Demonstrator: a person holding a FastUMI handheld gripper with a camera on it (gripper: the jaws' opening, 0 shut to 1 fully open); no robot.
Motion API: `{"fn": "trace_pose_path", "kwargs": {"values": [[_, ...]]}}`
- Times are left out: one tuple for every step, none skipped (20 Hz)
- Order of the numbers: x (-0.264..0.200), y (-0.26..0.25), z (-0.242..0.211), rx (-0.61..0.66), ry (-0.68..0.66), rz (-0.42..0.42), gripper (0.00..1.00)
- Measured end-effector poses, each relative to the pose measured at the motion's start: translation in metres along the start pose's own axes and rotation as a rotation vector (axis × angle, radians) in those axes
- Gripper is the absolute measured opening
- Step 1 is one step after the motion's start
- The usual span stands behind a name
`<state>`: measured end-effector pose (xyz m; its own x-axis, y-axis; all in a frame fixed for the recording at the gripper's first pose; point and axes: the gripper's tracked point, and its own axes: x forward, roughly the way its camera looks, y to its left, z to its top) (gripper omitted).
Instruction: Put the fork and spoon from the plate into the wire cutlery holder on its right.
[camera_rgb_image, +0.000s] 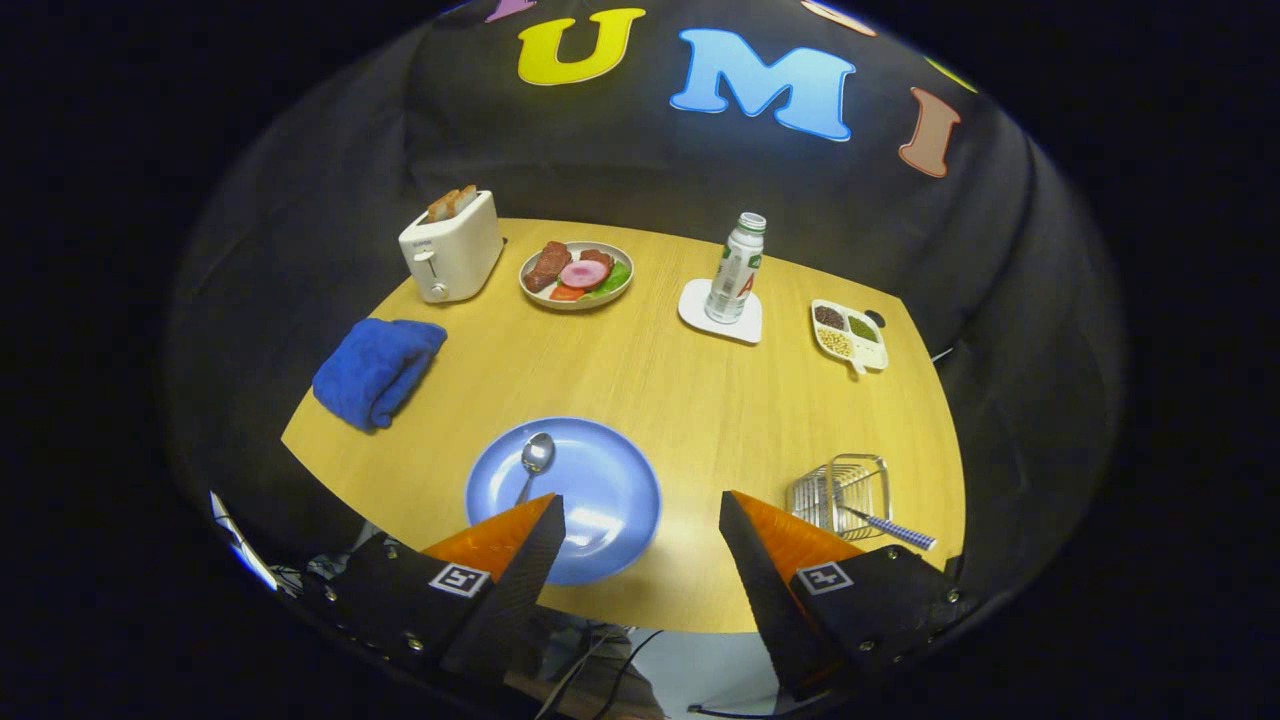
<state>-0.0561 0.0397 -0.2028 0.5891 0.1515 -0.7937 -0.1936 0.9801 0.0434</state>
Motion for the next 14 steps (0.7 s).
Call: {"fn": "trace_pose_path", "kwargs": {"values": [[0.006, 0.013, -0.005, 0.027, 0.010, 0.020, 0.96], [0.011, 0.024, -0.009, 0.039, 0.022, 0.035, 0.96], [0.016, 0.033, -0.013, 0.036, 0.033, 0.046, 0.96], [0.021, 0.042, -0.019, 0.028, 0.057, 0.059, 0.96], [0.025, 0.050, -0.024, 0.019, 0.077, 0.067, 0.96], [0.028, 0.058, -0.027, 0.016, 0.086, 0.076, 0.96], [0.031, 0.064, -0.028, 0.015, 0.087, 0.081, 0.96], [0.033, 0.070, -0.029, 0.015, 0.088, 0.083, 0.96], [0.036, 0.075, -0.032, 0.017, 0.094, 0.082, 0.96], [0.038, 0.078, -0.034, 0.022, 0.103, 0.081, 0.95], [0.042, 0.083, -0.037, 0.029, 0.112, 0.082, 0.95], [0.045, 0.086, -0.038, 0.032, 0.117, 0.079, 0.96], [0.048, 0.089, -0.040, 0.032, 0.127, 0.074, 0.96], [0.052, 0.090, -0.043, 0.024, 0.139, 0.067, 0.96]]}}
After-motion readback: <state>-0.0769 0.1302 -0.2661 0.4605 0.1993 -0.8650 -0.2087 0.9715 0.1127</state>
